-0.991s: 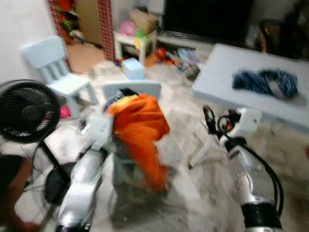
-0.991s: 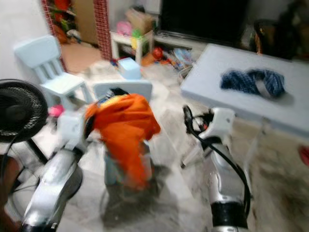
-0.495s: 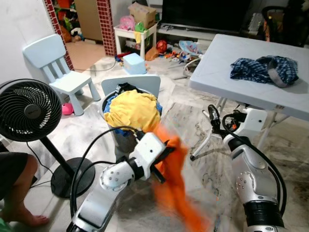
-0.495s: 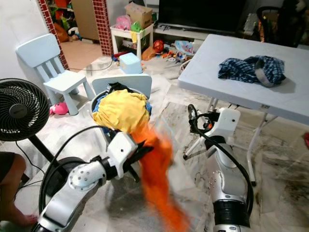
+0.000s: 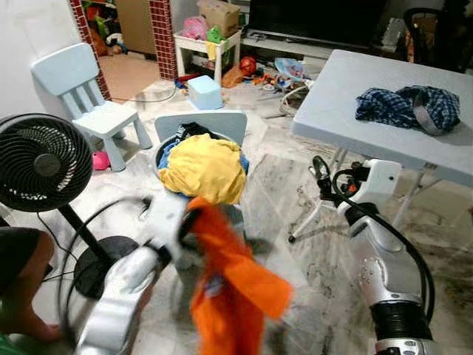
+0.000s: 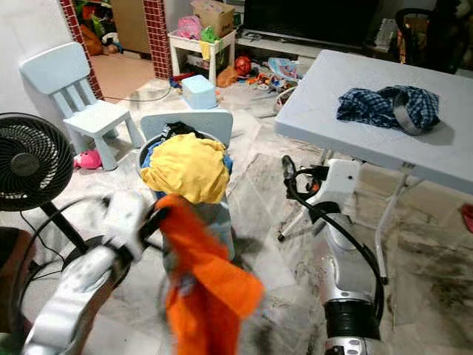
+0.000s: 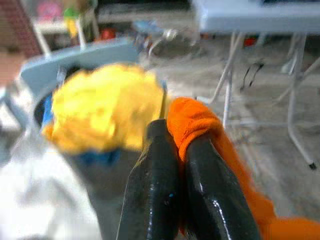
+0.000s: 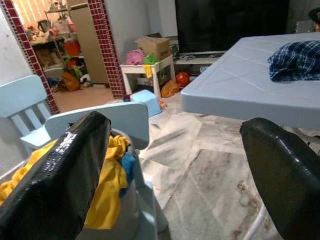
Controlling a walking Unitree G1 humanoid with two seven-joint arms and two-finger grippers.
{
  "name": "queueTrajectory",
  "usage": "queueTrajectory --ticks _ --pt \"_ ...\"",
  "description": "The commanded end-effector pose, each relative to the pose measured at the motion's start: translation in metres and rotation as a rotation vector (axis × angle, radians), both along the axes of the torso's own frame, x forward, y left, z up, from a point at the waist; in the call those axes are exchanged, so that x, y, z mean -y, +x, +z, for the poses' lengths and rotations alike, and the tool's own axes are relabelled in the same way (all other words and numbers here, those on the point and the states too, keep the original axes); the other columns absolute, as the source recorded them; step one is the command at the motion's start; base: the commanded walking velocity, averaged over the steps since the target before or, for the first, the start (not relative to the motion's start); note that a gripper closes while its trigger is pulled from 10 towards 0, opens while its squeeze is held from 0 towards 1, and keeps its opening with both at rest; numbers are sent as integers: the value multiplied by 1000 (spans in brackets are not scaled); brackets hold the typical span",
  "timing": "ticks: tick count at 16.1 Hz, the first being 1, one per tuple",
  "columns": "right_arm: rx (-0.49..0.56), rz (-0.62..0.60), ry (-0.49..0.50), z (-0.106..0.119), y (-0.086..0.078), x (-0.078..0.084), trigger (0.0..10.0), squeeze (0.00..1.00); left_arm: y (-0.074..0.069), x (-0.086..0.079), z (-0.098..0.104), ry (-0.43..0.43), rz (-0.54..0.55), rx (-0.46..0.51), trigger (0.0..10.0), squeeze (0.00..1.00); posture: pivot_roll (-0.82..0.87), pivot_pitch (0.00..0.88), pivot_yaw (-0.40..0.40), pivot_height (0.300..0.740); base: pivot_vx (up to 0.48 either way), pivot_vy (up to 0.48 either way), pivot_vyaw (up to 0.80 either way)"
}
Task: Hang hanger
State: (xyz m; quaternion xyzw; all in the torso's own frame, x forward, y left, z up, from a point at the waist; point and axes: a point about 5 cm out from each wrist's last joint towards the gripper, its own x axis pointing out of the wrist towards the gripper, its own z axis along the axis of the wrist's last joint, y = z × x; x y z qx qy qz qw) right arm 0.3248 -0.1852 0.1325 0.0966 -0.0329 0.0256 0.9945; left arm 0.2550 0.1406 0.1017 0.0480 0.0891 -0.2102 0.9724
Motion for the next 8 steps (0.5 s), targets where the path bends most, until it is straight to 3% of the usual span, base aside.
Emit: queueTrajectory --ticks 1,2,3,5,7,8 --pt "-20 -46 -17 -4 -1 8 10000 0 -12 7 -3 -5 -122 -47 10000 0 -30 0 -72 740 0 0 0" --pt "-34 -60 -21 -6 -2 10 10000 0 -24 9 -11 30 -228 -104 10000 0 -28 0 -72 740 0 0 0" --pt "-43 -66 -22 -8 -2 11 10000 0 -21 4 -12 75 -211 -84 10000 0 -26 0 -67 740 0 0 0" --pt "-52 -73 -23 -9 -3 10 10000 0 -4 -4 -2 38 -99 -27 10000 0 -30 0 -60 740 0 0 -800" --pt "-52 -74 -23 -9 -3 10 10000 0 3 -4 3 -4 -53 -15 10000 0 -34 0 -57 740 0 0 -800" --pt "-55 -77 -25 -10 -4 10 10000 0 9 -8 8 -70 14 -8 10000 0 -35 0 -56 740 0 0 -800"
